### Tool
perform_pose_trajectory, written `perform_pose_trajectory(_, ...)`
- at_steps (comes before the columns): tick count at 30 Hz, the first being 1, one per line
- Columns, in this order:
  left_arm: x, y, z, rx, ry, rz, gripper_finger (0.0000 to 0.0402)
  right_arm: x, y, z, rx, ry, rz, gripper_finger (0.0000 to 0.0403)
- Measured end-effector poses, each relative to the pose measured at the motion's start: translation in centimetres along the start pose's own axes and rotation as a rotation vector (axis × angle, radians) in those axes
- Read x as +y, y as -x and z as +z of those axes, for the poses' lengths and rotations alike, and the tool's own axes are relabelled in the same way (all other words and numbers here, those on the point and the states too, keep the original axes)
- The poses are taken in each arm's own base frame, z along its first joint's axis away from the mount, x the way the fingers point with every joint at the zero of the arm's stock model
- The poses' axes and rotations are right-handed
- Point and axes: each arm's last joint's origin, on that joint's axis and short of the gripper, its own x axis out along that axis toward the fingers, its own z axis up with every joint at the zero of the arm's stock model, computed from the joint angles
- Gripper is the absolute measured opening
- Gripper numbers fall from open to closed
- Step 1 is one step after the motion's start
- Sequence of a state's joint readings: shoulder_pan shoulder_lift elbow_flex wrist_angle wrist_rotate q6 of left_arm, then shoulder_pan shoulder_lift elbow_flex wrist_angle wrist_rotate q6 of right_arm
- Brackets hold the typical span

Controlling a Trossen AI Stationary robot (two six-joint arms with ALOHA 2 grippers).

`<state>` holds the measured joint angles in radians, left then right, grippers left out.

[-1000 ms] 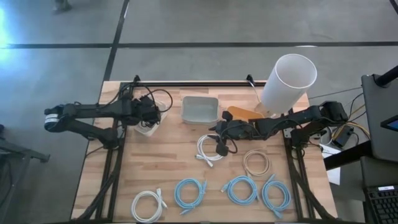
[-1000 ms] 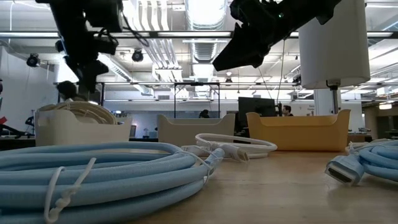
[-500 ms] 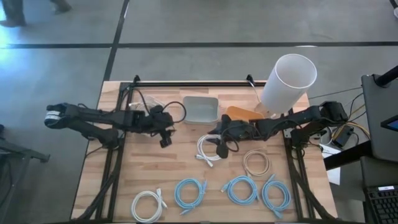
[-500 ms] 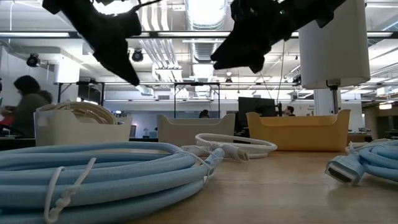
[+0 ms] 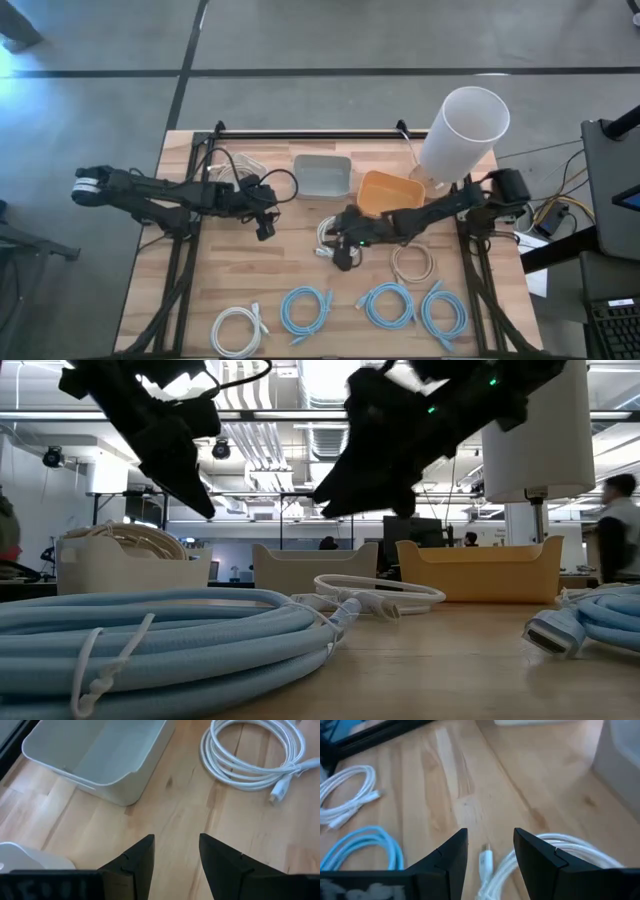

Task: Sort HDMI cables
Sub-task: Put the top white HDMI cable into the gray bin

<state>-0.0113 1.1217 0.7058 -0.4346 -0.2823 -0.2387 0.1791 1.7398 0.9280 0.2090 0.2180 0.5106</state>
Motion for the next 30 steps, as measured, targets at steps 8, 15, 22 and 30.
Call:
perform_pose_trajectory(8,0.0,-0.1,-0.2,0.004,0.004,0.001,0.0165,0.9,-3.2,0.6,0.218,-0.067,-0.183,0.0155)
perform_pose_trajectory(15,0.0,-0.1,-0.1,-0.003,0.006,0.000,0.0165,2.0,-5.8,1.4,0.346,-0.116,-0.282,0.0157)
perform_pose_trajectory(22,0.0,-0.1,0.0,-0.008,0.008,-0.002,0.0165,2.3,-9.4,1.6,0.377,-0.097,-0.285,0.0156)
perform_pose_trajectory(30,0.0,-0.1,-0.1,-0.008,0.018,-0.002,0.0165,1.9,-9.1,2.4,0.427,-0.113,-0.390,0.0142)
